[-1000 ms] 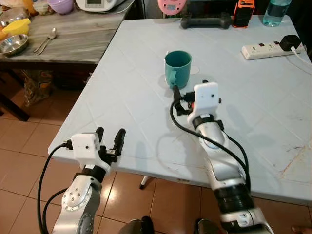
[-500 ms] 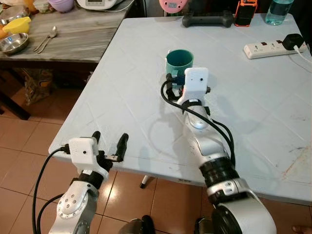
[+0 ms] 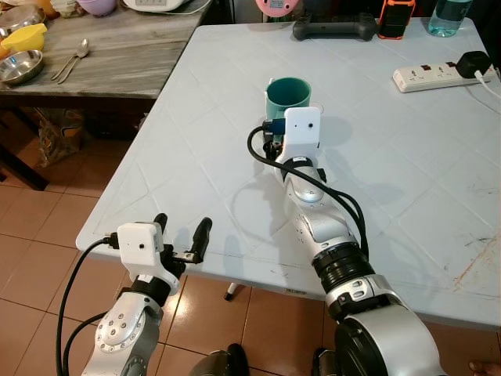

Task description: Setting the table

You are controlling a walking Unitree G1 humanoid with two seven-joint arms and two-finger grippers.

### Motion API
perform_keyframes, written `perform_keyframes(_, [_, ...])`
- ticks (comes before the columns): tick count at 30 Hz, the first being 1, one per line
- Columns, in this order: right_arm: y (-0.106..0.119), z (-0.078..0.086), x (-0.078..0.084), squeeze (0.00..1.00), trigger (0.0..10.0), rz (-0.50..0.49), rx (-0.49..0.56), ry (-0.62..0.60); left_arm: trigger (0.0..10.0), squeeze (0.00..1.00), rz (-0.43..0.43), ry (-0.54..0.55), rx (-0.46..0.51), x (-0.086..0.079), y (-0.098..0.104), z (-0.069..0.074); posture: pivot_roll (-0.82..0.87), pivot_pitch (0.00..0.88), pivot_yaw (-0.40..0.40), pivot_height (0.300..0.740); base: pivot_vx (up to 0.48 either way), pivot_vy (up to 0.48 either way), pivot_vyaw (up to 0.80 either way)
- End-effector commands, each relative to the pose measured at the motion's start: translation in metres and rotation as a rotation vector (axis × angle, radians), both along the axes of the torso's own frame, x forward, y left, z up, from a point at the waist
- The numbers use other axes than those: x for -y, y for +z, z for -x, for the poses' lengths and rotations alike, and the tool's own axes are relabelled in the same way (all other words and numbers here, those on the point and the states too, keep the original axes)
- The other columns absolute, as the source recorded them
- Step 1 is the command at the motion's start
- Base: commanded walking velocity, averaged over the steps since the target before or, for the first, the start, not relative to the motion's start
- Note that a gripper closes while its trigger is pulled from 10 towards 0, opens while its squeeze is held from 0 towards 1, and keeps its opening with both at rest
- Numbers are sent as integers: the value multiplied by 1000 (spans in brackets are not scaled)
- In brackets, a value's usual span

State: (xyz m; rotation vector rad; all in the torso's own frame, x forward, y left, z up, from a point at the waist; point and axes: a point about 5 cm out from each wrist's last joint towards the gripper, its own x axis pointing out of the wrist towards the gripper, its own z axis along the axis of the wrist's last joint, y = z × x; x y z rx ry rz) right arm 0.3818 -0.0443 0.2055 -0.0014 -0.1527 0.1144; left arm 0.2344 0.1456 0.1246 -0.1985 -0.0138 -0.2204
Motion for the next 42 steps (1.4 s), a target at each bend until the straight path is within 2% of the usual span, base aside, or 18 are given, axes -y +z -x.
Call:
perform_keyframes(1, [2, 0, -6, 0, 0, -16, -1, 11, 10000, 0, -8, 8, -1, -4, 1, 4, -47, 241, 147, 740, 0, 0, 0])
perform_keyframes(18, [2, 0, -6, 0, 0, -16, -1, 11, 10000, 0, -8, 8, -1, -4, 1, 4, -47, 241, 147, 740, 0, 0, 0])
perform_keyframes(21, [-4, -6, -15, 0, 0, 12, -39, 16, 10000, 0, -9, -10, -21, 1, -2, 5, -46, 241, 135, 740, 0, 0, 0])
perform_keyframes(30, [-15, -5, -9, 0, 0, 29, -57, 16, 10000, 0, -7, -23, -28, 4, -3, 4, -54, 227, 129, 740, 0, 0, 0])
perform_keyframes(34, [-18, -3, -3, 0, 0, 65, -15, 30, 10000, 0, -9, -12, -15, 4, -2, 1, -58, 221, 126, 740, 0, 0, 0])
perform_keyframes(38, [-16, 4, 9, 0, 0, 140, 95, 35, 10000, 0, -17, 15, 3, 2, 0, -4, -70, 212, 122, 740, 0, 0, 0])
perform_keyframes(42, [-13, 10, 16, 0, 0, 167, 154, 37, 10000, 0, -18, 27, 15, 1, 2, -7, -81, 203, 119, 740, 0, 0, 0])
